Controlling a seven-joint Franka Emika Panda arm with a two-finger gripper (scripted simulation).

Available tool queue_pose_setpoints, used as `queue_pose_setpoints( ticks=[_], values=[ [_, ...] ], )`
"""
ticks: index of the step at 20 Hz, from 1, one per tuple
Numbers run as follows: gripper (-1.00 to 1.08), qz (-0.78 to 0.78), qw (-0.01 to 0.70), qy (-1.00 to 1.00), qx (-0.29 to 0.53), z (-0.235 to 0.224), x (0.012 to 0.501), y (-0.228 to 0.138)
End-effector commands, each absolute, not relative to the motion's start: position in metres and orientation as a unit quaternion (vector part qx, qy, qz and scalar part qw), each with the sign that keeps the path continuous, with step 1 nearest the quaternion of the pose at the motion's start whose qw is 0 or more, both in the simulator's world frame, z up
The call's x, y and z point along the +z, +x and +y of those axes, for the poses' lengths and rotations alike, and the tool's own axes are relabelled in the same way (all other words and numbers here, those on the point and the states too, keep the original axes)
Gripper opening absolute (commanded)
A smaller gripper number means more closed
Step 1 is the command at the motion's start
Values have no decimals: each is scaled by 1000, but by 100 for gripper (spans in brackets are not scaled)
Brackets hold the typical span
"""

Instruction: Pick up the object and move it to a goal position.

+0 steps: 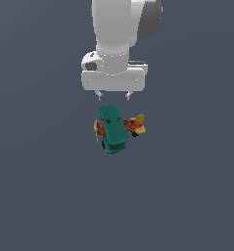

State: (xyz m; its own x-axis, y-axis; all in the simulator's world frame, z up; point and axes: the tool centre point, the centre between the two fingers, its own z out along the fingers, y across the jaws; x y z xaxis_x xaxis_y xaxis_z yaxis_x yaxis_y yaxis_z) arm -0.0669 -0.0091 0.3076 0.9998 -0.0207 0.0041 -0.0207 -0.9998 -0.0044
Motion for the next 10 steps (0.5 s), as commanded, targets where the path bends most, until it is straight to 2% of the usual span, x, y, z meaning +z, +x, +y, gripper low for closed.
queue_pose_setpoints(
  ticks=[1,10],
  values=[
    [28,10,2,-1000,-2,-9,308,-67],
    [28,9,3,-1000,-5,-17,312,-64]
  ],
)
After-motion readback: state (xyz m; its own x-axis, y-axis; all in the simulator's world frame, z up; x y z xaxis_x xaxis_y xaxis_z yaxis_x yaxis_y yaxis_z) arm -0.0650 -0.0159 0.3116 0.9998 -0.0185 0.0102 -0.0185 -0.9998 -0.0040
